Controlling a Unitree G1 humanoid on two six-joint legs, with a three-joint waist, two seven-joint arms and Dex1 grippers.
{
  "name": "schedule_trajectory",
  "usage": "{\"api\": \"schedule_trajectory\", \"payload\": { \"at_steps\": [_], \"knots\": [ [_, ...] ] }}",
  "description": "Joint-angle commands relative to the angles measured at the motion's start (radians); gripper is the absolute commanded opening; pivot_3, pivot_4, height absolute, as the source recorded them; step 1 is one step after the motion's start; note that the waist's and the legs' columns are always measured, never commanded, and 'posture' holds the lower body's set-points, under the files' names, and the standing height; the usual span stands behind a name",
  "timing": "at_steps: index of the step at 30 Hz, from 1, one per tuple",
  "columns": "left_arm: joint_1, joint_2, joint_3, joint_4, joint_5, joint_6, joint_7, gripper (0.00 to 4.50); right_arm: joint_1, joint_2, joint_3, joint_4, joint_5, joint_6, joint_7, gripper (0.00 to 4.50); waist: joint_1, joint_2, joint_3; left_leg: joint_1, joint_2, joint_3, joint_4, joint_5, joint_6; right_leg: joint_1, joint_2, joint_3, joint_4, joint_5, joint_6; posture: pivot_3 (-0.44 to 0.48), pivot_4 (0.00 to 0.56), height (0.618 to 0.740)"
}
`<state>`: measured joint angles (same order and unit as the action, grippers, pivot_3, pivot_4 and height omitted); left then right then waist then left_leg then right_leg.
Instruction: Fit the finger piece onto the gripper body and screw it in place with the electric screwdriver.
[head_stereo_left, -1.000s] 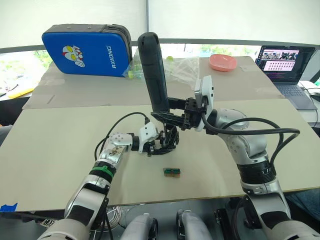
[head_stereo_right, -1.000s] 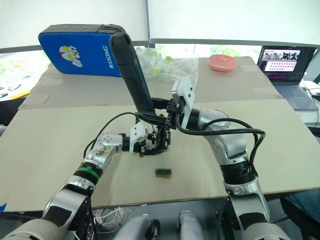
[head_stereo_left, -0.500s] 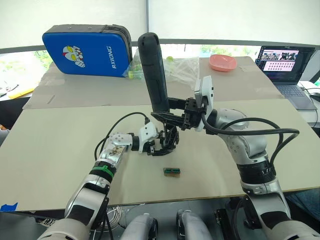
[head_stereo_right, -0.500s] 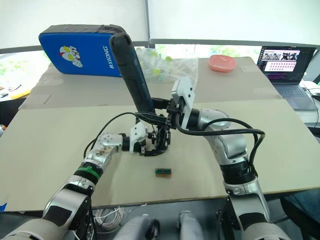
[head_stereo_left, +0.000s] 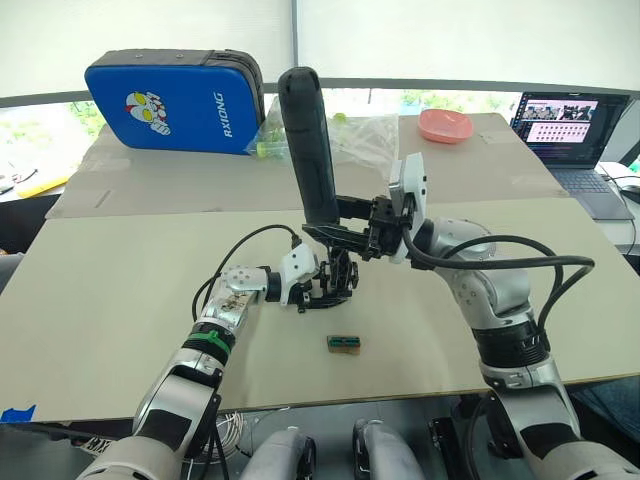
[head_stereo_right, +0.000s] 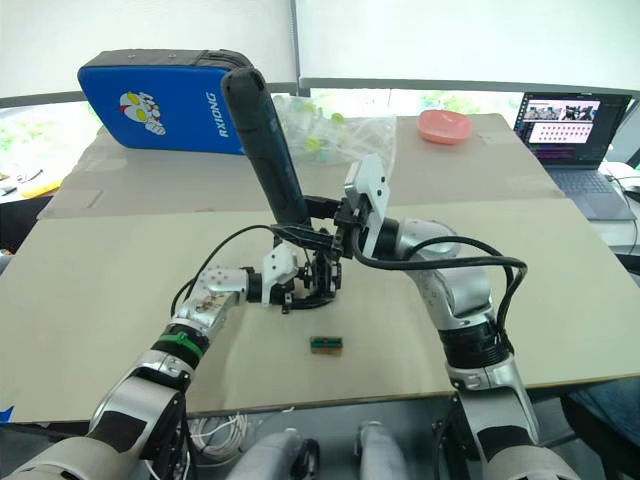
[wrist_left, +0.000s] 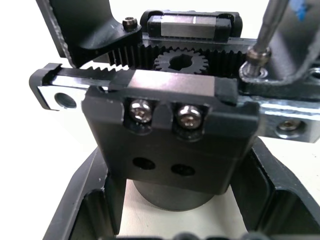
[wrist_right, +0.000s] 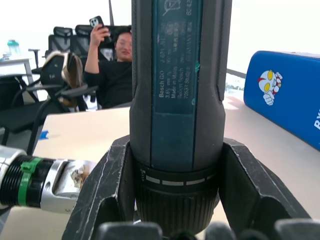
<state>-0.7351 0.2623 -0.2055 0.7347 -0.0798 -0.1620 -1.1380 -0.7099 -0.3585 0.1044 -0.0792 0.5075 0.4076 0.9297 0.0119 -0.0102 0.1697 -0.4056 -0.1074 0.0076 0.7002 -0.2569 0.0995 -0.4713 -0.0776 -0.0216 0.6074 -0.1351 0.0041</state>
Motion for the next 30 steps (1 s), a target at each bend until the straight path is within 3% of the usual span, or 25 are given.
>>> {"api": "schedule_trajectory", "payload": {
  "at_steps": [1,7,16,30],
  "knots": [
    [-0.021,0.0,0.007,0.0,-0.001,-0.014,-0.009,2.34,0.032,-0.013,0.005,0.038,-0.04,-0.058,0.029,1.9,0.0,-0.001,-0.001,0.0,0.0,0.0,0.0,0.0,0.0,0.0,0.0,0.0,0.0,0.0,0.0,0.0,0.15,0.74],
    [-0.027,0.007,0.01,0.006,-0.001,-0.013,-0.011,2.34,0.039,-0.022,0.018,0.101,-0.073,-0.15,0.075,1.9,-0.001,-0.001,-0.002,0.003,0.0,0.0,0.0,0.0,0.0,0.003,0.0,0.0,0.0,0.0,0.0,0.0,0.15,0.74],
    [-0.04,0.009,0.012,0.02,0.002,-0.021,-0.01,2.34,0.007,-0.038,0.052,0.171,-0.054,-0.022,0.102,1.9,-0.002,-0.003,-0.004,0.007,0.001,0.0,-0.001,-0.001,0.0,0.006,0.0,0.001,-0.001,0.0,0.0,0.0,0.15,0.74],
    [-0.026,0.015,0.013,0.009,0.009,-0.027,-0.01,2.34,0.029,-0.074,0.104,0.24,-0.104,-0.101,0.238,1.9,-0.002,-0.005,-0.007,0.012,0.001,0.0,-0.003,-0.003,0.001,0.013,0.0,0.0,-0.006,0.0,0.0,0.0,0.15,0.74]
  ]
}}
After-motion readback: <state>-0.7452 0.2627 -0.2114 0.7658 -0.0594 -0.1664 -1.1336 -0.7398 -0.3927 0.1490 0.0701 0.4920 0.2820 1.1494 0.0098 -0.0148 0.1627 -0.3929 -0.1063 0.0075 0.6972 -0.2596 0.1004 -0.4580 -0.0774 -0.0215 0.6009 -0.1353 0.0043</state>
